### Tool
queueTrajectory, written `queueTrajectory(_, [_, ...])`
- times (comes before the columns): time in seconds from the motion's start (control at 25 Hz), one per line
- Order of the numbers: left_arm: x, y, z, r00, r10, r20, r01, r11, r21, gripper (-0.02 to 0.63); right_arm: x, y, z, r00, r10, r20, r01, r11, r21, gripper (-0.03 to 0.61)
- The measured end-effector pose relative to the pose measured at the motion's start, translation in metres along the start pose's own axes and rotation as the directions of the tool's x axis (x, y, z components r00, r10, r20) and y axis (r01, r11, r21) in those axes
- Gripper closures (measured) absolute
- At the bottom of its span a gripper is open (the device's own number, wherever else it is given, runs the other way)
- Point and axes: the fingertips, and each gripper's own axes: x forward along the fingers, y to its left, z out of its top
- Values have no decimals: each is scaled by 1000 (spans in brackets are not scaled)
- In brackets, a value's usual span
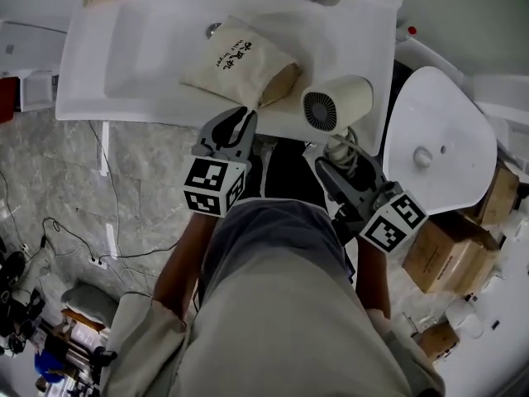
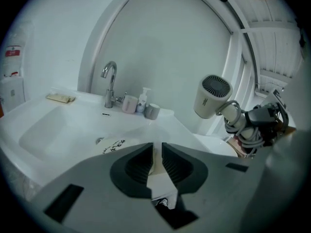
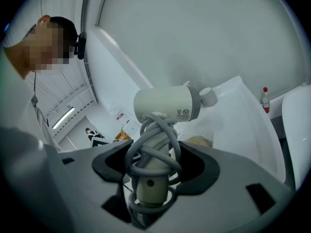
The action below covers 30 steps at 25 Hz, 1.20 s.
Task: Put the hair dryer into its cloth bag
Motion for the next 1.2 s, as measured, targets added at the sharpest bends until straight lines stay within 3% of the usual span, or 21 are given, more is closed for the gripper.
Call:
queueTrajectory(0.36, [39, 7, -37, 990, 61, -125, -59, 998, 20, 527, 3, -21, -14, 997, 2, -79, -1, 1000, 4, 296])
queueTrajectory(0.56, [56, 21, -55, 971, 140, -193, -126, 989, 81, 506, 5, -26, -24, 994, 8, -112, -6, 1000, 18, 296])
queueTrajectory(0.88, [82, 31, -74, 943, 159, -292, -123, 983, 140, 485, 15, -43, -33, 990, 1, -144, 3, 1000, 25, 296])
queueTrajectory(1.2, [91, 37, -74, 944, 130, -303, -111, 991, 81, 515, 23, -61, -48, 975, -6, -222, 9, 1000, 11, 296])
